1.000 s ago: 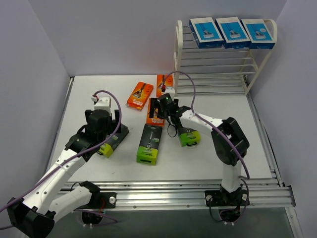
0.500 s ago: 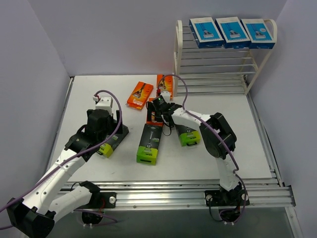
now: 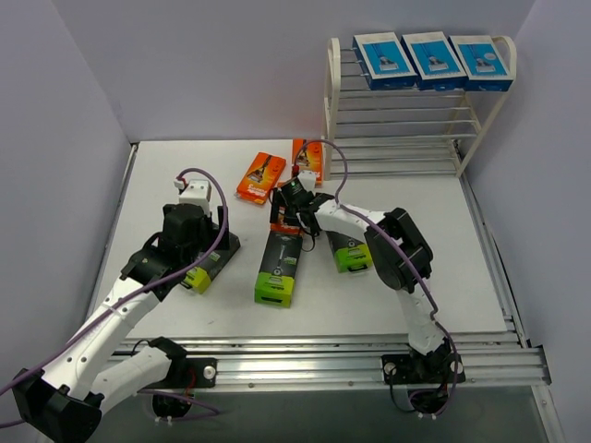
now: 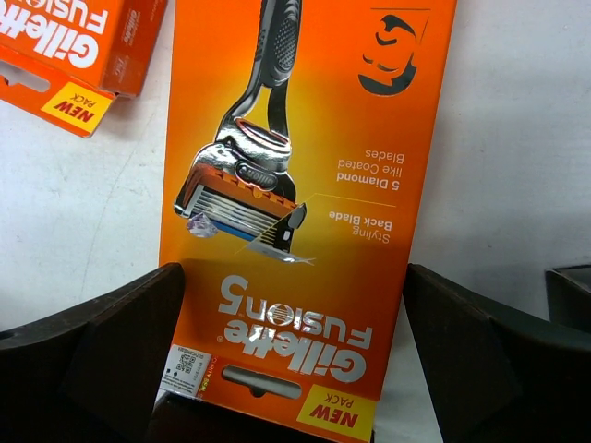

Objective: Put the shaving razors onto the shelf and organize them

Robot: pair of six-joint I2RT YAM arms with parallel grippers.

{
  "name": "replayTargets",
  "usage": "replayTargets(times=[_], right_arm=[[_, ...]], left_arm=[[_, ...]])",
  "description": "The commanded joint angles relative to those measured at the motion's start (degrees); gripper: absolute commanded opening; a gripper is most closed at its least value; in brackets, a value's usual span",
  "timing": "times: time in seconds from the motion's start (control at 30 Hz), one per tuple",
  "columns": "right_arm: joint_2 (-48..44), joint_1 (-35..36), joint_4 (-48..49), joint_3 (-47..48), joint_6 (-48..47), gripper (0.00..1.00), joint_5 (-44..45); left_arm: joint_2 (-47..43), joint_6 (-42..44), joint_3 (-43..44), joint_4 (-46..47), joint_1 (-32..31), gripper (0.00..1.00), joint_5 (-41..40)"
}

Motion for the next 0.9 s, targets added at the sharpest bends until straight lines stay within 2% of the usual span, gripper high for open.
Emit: replayTargets(times=[0.0,0.17,0.57,0.87], right_arm=[[1.6,0.2,-1.2,3.0,1.0,1.00,0.8],[3.8,-0.9,-1.6,5.1,0.0,0.97,-1.0],[7.9,-2.5,3.0,11.1,-10.2,0.96,-5.5],[9.5,-2.3,6.3,13.8,-14.7,0.96,-12.7]], left_arm=[[-0.3,-0.3,2.7,0.3,-0.3,0.94,0.8],[-0.1,-0.3,2.7,0.2,-0.4,0.94,1.4],[0.8,-0.3,2.9,0.2,-0.4,0.94,2.4],[1.4,-0.2,3.0,0.2,-0.4,0.94,2.9]])
